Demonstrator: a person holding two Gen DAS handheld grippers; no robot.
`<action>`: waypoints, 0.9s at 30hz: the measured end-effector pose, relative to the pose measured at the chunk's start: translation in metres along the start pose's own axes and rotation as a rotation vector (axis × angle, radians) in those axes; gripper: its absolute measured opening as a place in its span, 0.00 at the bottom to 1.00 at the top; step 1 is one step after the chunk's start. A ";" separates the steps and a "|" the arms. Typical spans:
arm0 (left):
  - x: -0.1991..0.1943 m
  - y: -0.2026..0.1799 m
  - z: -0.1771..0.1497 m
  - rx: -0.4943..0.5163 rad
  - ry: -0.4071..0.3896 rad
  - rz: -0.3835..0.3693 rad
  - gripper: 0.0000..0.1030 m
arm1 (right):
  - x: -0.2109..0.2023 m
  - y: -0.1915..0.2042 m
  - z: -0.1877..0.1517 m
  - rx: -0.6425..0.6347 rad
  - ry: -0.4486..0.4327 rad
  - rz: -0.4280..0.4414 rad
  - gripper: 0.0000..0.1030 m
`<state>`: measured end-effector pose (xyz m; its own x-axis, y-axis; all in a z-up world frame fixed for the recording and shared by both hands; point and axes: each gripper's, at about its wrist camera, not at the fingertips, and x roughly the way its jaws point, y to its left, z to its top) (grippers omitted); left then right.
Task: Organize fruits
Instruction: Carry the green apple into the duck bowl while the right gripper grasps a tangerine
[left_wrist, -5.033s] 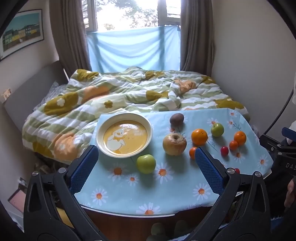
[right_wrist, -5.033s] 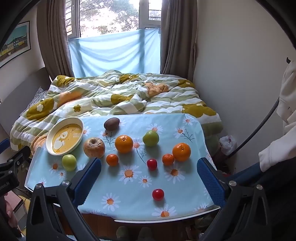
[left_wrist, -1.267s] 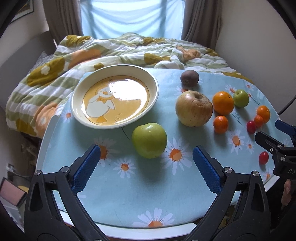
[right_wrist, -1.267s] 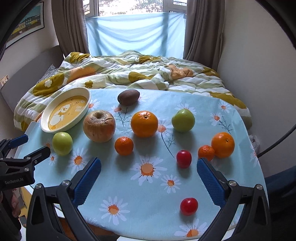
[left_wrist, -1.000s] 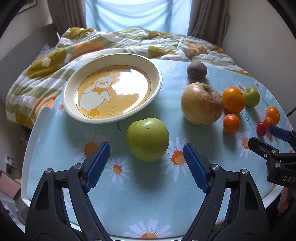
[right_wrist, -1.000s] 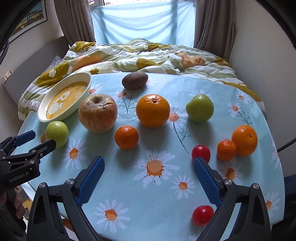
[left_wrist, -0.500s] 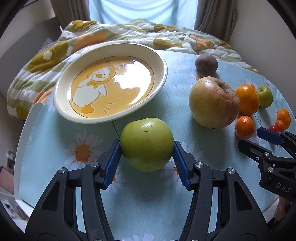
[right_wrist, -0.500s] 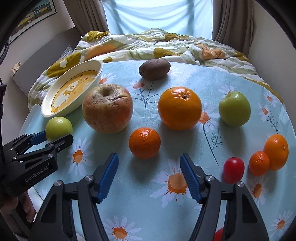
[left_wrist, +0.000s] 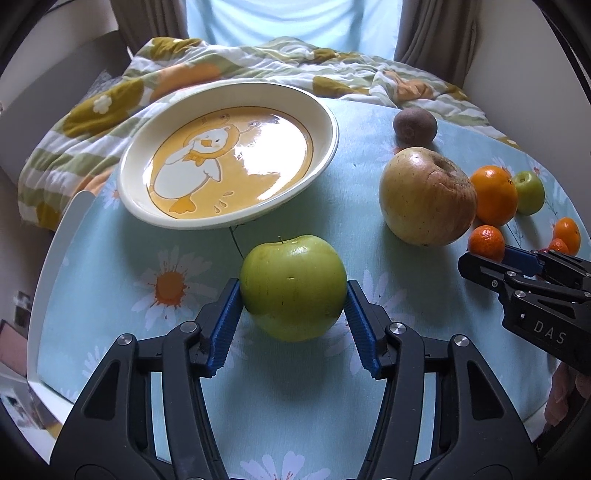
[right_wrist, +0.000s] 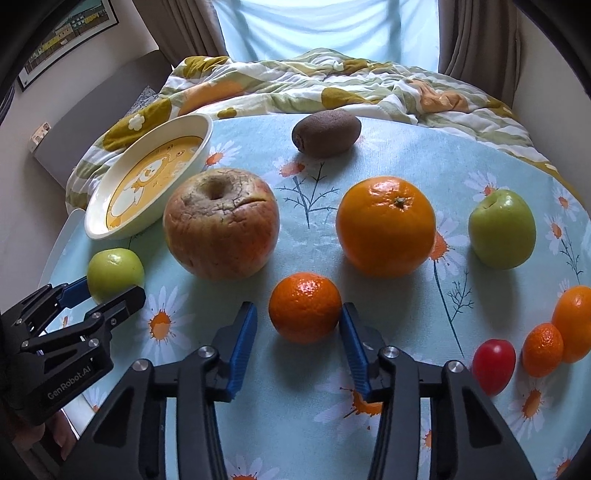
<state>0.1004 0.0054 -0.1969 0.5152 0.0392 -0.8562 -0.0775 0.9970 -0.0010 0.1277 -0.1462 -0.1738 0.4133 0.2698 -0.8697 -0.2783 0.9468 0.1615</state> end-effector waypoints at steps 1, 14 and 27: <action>-0.001 0.001 -0.001 -0.003 0.002 0.003 0.60 | 0.000 0.001 0.000 -0.003 0.000 -0.003 0.38; -0.023 0.006 -0.011 -0.050 -0.024 0.011 0.60 | -0.013 0.000 0.004 -0.020 -0.021 0.007 0.33; -0.088 0.007 0.012 -0.108 -0.115 0.039 0.60 | -0.065 0.007 0.027 -0.094 -0.092 0.064 0.33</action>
<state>0.0648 0.0100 -0.1151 0.6041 0.0915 -0.7916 -0.1878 0.9818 -0.0298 0.1220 -0.1522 -0.1039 0.4686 0.3477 -0.8121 -0.3850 0.9078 0.1665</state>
